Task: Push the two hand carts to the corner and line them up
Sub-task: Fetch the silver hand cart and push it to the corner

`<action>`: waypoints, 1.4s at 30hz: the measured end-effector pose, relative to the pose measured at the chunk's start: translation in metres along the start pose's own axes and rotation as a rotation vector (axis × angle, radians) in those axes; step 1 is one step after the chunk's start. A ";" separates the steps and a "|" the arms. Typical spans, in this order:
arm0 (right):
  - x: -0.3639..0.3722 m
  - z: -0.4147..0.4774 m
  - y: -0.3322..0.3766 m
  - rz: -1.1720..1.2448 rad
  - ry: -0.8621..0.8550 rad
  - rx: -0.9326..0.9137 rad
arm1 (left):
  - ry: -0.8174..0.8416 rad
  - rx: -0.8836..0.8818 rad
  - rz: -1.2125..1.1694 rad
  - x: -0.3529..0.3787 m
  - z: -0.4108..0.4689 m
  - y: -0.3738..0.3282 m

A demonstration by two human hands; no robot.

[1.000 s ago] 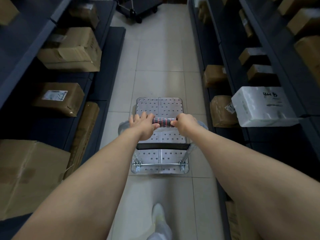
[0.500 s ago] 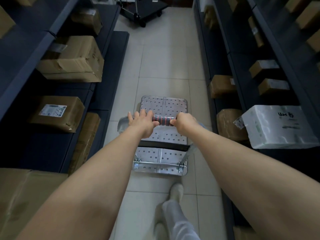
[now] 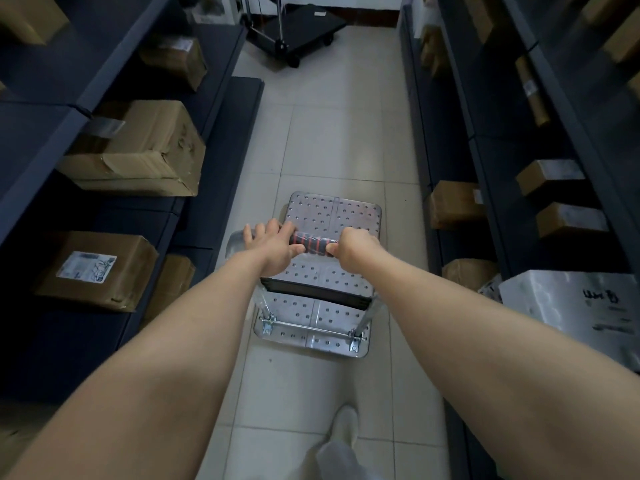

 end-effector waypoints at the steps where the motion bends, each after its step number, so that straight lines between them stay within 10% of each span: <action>1: -0.007 0.008 0.001 -0.002 0.002 -0.001 | -0.014 0.004 -0.006 -0.006 0.008 -0.001; 42: -0.239 0.264 0.057 0.092 -0.154 0.116 | -0.050 0.172 0.073 -0.225 0.318 -0.007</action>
Point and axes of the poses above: each hand's wrist, its own z-axis towards the middle knuckle, its own x-axis out of the palm, y = z × x, the point moved 7 cm from there along z, towards the middle knuckle, and after that the axes turned 7 degrees about y, right-handed, at the moved point
